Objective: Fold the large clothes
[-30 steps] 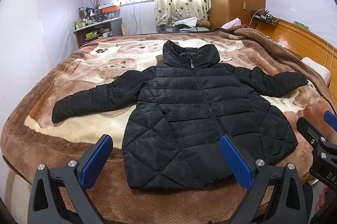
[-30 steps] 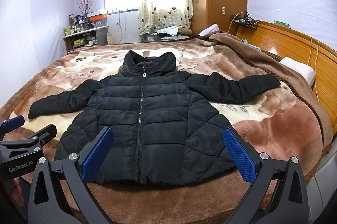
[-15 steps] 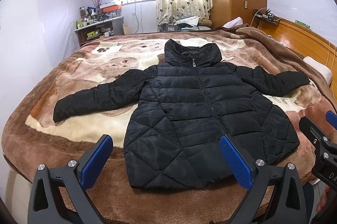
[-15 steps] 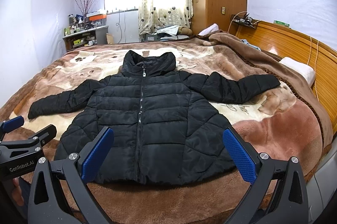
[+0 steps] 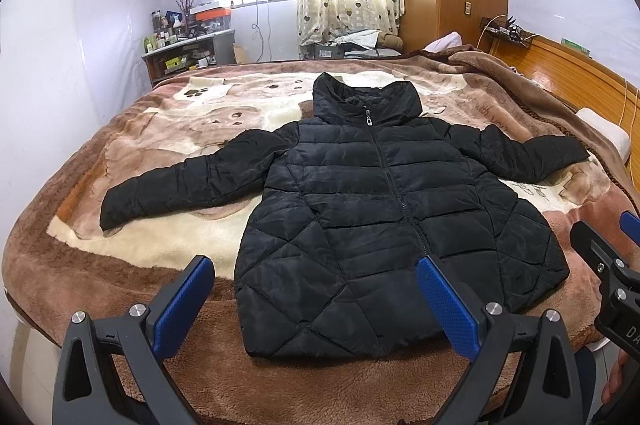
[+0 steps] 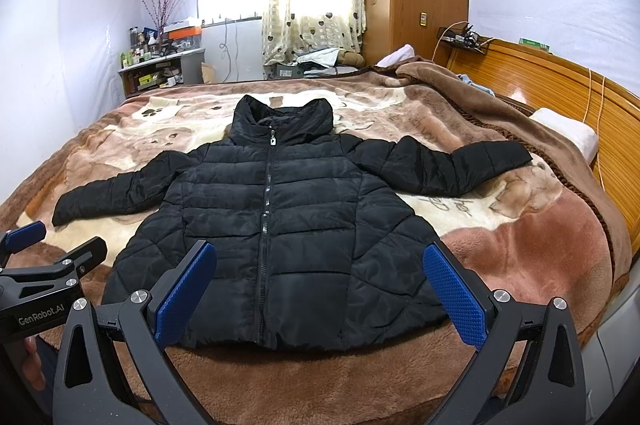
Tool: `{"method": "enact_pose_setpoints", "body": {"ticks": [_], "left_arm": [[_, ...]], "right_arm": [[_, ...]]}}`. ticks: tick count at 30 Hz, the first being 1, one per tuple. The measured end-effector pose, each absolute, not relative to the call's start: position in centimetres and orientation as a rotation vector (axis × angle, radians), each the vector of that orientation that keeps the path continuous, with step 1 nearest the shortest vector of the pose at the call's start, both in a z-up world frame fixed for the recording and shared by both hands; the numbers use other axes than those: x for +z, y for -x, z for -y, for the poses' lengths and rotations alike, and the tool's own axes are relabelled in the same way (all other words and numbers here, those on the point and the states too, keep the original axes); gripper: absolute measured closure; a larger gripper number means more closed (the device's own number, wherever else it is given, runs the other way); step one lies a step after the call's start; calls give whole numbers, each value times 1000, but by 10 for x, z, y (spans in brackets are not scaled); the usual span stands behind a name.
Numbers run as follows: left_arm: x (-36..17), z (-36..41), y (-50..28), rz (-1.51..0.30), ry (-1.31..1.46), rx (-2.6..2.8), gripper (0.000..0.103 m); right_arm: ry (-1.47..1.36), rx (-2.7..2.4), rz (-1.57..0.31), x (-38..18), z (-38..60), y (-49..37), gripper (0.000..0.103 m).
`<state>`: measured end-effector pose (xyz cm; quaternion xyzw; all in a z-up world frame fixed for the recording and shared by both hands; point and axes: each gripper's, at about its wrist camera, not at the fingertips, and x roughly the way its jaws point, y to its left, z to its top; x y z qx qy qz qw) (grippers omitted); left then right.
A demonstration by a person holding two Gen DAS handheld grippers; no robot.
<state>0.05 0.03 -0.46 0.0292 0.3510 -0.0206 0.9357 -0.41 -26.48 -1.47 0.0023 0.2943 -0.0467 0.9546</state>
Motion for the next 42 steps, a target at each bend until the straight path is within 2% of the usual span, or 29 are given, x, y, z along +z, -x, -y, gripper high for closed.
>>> {"method": "enact_pose_setpoints", "body": {"ticks": [32,42], "left_arm": [[-21,0,-18,-748,-67,-60,0],[-54,-104,-92,-833,168,-10,0]], "right_arm": [[-3,-106,-635,-30,268,-9,0],[26,-24,-662,-43,256,-66,0]]}}
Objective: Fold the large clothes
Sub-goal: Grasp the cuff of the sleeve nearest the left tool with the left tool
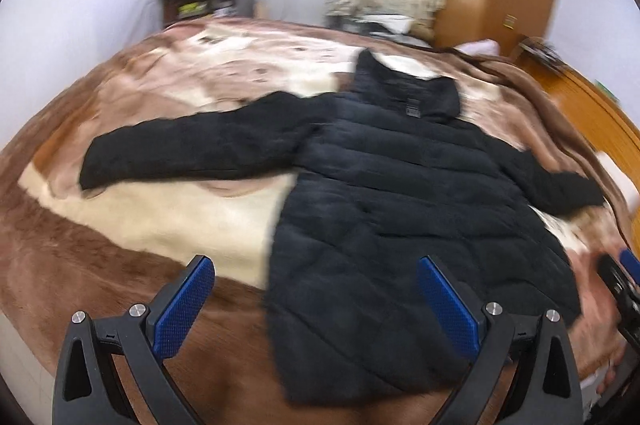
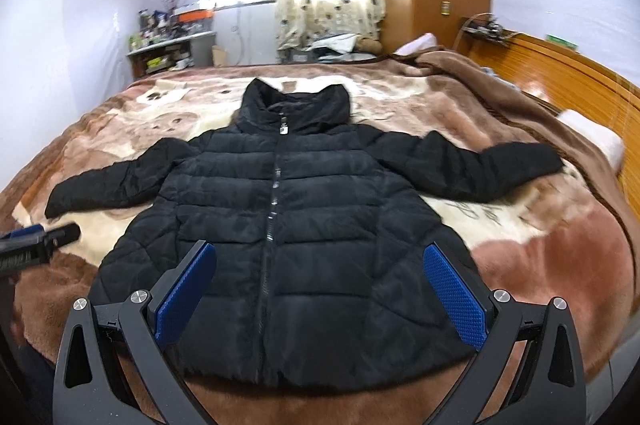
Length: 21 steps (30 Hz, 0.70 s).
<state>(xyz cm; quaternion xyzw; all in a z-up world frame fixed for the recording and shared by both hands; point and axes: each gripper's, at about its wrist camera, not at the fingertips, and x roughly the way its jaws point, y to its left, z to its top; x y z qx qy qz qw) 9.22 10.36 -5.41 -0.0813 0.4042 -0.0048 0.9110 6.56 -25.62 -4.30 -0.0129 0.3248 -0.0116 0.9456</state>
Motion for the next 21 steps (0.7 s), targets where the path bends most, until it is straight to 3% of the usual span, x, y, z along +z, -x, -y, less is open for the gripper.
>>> {"method": "enact_pose_setpoints", "body": {"ticks": [10,21], "left_arm": [[-91,-250,-172,-809,410,249,0],[-143,-344,-234,-863,457,393,0]], "right_arm": [[0,119,-707,-62,223,-143,0],[47,255,-752,-84,170,-210,0]]}}
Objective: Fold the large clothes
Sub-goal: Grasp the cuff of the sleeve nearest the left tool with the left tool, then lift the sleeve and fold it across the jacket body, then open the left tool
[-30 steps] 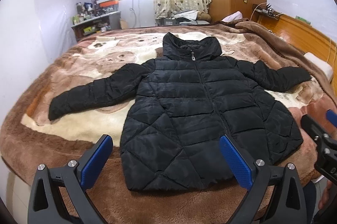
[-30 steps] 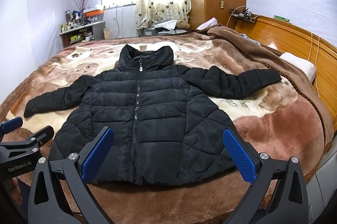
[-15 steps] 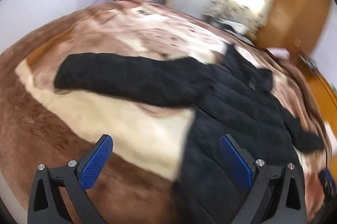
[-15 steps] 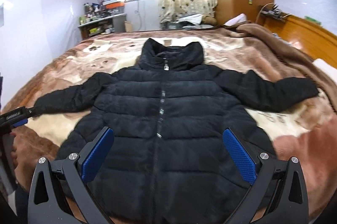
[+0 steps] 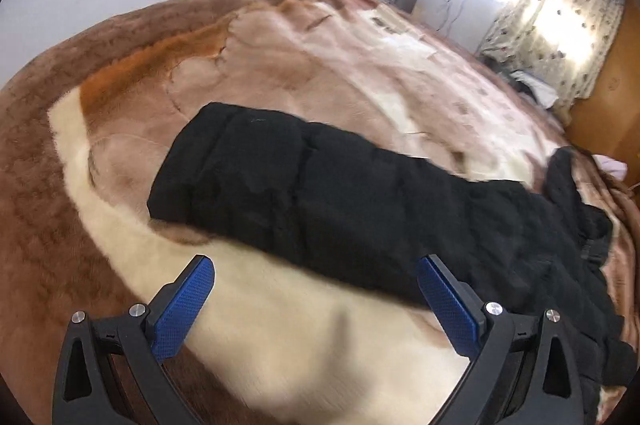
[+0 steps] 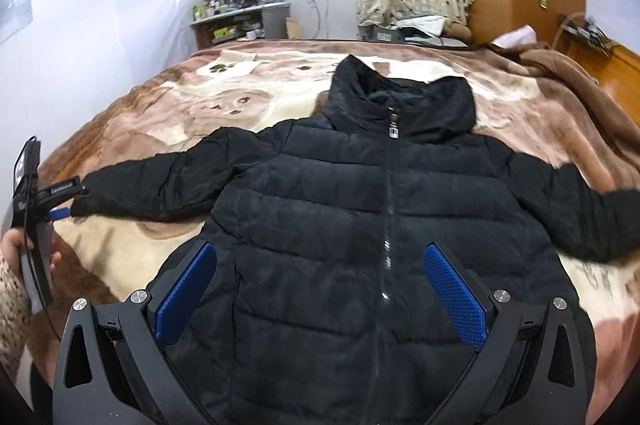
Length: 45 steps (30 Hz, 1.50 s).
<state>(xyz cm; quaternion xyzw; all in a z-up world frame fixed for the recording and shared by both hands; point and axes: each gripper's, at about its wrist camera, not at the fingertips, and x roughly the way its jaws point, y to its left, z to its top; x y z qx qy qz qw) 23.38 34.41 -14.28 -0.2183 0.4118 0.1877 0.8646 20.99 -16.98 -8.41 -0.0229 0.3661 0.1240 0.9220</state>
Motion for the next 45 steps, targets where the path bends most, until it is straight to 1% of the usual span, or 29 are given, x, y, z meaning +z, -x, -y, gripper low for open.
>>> {"method": "enact_pose_setpoints", "body": {"ticks": [7,9,15,17,18,20,22,23,24,25,27,34,37,40,45], "left_arm": [[-179,-375,-252,-887,620,453,0],[-191,-385,-257,-898,711,452,0],[-196,-393,-266,-884,759,478,1],[-197,-395,-270,-886,768,492,4],[-197,-396,-271,-883,783,494,8],[-195,-397,-272,-872,790,505,22],[-189,-396,-274,-853,790,502,42],[-187,-396,-274,-847,789,498,50],[-184,-394,-275,-844,780,496,65],[-179,-391,-276,-843,754,498,75],[-169,-387,-276,-816,728,500,85],[-115,-351,-275,-708,614,400,87],[-83,-317,-279,-675,525,303,87],[-59,-272,-290,-682,438,198,87],[-34,-201,-302,-689,334,45,87]], "right_arm": [[62,287,-758,-93,150,-235,0],[74,295,-759,-95,146,-241,0],[104,288,-760,-100,139,-253,0],[112,271,-759,-101,139,-256,0],[112,268,-757,-100,139,-258,0],[105,264,-759,-99,142,-259,0],[102,260,-760,-98,143,-261,0],[102,255,-759,-97,144,-261,0],[100,249,-760,-97,145,-261,0],[97,246,-760,-96,146,-261,0],[86,240,-758,-94,149,-260,0],[61,204,-749,-84,161,-256,0],[53,193,-735,-78,168,-252,0],[29,180,-724,-70,179,-248,0],[10,154,-709,-59,199,-241,0]]}}
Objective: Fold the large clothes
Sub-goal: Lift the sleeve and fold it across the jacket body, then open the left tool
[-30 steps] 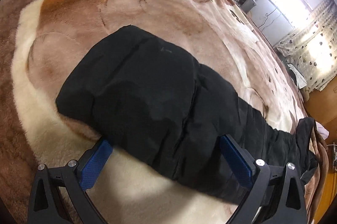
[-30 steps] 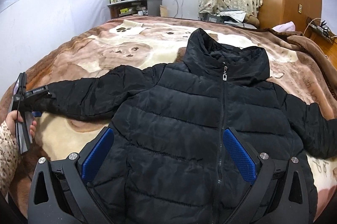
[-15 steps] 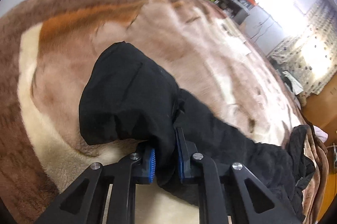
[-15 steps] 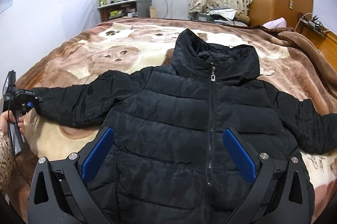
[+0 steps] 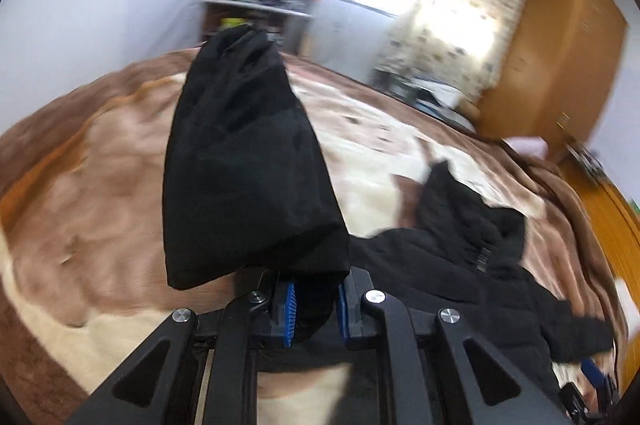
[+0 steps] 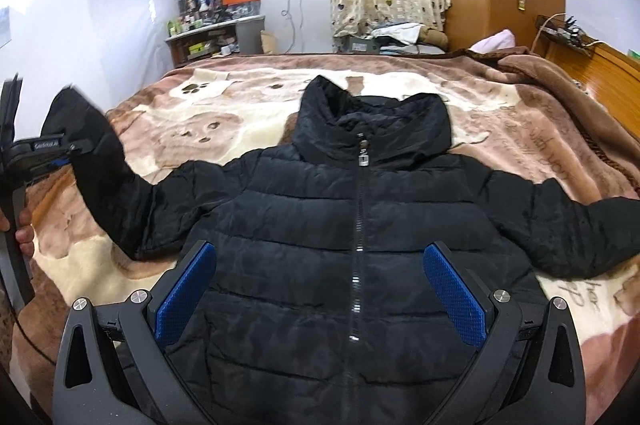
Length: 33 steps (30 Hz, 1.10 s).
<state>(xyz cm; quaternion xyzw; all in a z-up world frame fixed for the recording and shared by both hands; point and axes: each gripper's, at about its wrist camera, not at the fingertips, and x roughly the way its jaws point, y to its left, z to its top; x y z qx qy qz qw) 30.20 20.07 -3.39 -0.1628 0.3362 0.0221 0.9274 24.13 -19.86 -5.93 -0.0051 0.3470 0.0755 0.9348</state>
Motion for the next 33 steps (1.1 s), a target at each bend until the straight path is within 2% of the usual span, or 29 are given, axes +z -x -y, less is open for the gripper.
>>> {"method": "enact_pose_setpoints", "body": {"ticks": [8,15,20,21,22,26,28,33], "left_arm": [[-42,-97,-328,-780,232,-101,87],[-98,-52,-344,-913,207,-131,86],[-129,-46,-352,-997,241,-211,72],[-131,-45,-352,-1008,242,-229,66],[-133,-45,-351,-1020,246,-256,56],[-124,-49,-342,-1000,246,-332,45],[-114,-58,-333,-970,233,-349,23],[-94,-93,-327,-915,217,-268,20]], "right_arm": [[-26,102,-700,-57,233,-237,0],[-42,73,-751,-74,253,-246,0],[-35,57,-758,-79,261,-250,0],[-34,57,-760,-80,262,-252,0],[-33,58,-764,-81,261,-253,0],[-38,87,-790,-91,256,-268,0],[-41,130,-815,-98,251,-279,0],[-105,267,-856,-116,230,-307,0]]}}
